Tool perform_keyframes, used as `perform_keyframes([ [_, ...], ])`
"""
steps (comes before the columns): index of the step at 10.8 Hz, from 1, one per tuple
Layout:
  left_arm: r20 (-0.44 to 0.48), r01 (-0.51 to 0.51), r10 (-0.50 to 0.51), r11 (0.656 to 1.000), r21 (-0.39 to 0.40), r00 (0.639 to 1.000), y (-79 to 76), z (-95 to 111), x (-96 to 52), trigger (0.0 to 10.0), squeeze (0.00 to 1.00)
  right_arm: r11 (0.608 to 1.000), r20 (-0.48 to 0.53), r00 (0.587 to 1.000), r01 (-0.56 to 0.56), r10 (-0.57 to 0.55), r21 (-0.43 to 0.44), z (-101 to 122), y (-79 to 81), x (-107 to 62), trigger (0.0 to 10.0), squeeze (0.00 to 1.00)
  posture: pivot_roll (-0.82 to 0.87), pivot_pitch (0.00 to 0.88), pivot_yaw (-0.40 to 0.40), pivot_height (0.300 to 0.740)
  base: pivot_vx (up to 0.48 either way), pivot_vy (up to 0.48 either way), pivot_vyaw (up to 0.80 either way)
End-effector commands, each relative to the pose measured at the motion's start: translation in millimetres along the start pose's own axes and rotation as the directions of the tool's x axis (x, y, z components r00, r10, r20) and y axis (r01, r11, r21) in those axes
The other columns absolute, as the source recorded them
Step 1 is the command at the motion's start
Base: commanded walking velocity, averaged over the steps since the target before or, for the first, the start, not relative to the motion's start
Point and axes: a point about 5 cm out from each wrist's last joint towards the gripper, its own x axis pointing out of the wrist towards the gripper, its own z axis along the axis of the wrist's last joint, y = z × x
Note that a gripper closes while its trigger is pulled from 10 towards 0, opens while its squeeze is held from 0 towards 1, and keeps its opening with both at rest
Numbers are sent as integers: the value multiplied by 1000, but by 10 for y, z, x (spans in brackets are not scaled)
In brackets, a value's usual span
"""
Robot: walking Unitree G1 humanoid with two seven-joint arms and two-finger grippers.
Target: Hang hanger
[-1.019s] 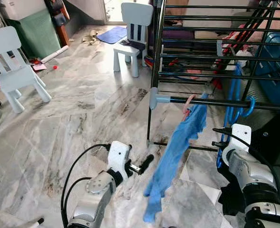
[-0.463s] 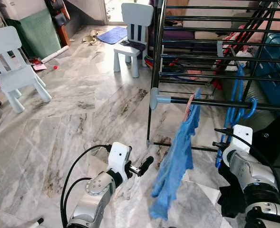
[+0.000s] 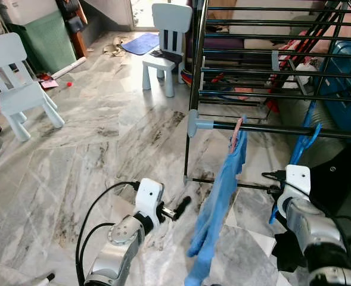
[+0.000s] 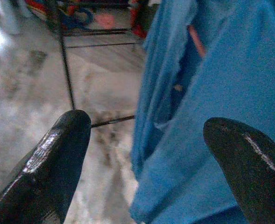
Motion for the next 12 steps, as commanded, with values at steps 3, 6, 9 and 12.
perform_keyframes([
  [3,-12,-32,32,999,12,999,47,-25,-23,10000,0,993,95,995,42,-31,-113,-46,-19,-124,10000,1000,-93,77,15,740,0,0,0],
  [6,48,-74,73,997,17,996,91,76,-38,10000,0,985,174,981,105,-80,-139,-130,-101,-320,10000,1000,-94,77,28,740,0,0,0],
  [9,49,-89,87,995,36,995,135,95,-33,10000,0,987,251,960,144,-122,-70,-130,-110,-468,10000,1000,-99,74,38,740,0,0,0],
  [12,40,-90,88,995,41,995,114,65,-45,10000,0,980,305,939,187,-159,-63,-67,-150,-546,10000,1000,-99,76,42,740,0,0,0],
])
